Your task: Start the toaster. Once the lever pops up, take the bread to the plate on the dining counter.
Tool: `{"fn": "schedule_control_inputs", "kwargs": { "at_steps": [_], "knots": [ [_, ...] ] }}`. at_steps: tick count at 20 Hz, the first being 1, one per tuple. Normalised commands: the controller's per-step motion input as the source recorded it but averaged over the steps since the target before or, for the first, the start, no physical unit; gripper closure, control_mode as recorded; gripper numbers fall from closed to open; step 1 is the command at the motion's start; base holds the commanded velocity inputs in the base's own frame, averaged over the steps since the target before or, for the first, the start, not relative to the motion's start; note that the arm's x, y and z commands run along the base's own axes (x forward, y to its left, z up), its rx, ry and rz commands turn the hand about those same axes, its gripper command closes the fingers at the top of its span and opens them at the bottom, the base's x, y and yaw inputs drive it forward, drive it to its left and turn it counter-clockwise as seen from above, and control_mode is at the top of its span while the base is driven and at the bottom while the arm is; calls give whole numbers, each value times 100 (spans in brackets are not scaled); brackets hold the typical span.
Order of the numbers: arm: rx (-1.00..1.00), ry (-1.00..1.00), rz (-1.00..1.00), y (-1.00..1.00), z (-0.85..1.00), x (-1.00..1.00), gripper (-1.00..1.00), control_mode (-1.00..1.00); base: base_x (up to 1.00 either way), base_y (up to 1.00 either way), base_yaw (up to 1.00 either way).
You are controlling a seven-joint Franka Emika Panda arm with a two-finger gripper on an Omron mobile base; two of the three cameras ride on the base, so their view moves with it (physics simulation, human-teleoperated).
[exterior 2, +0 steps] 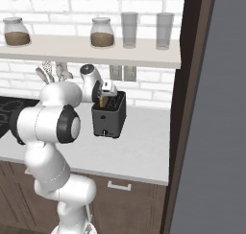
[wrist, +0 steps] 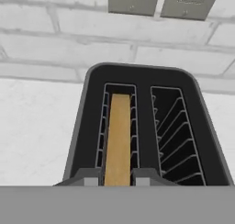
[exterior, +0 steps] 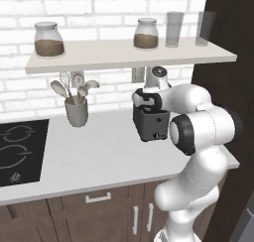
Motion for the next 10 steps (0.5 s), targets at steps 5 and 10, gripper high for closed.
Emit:
{"fn": "schedule_control_inputs", "kwargs": {
  "at_steps": [5,10],
  "knots": [
    [0,-13,0,0,24,-14,100,-100,0,0,0],
    [0,-12,0,0,25,-2,100,-100,0,0,0]
  ]
}}
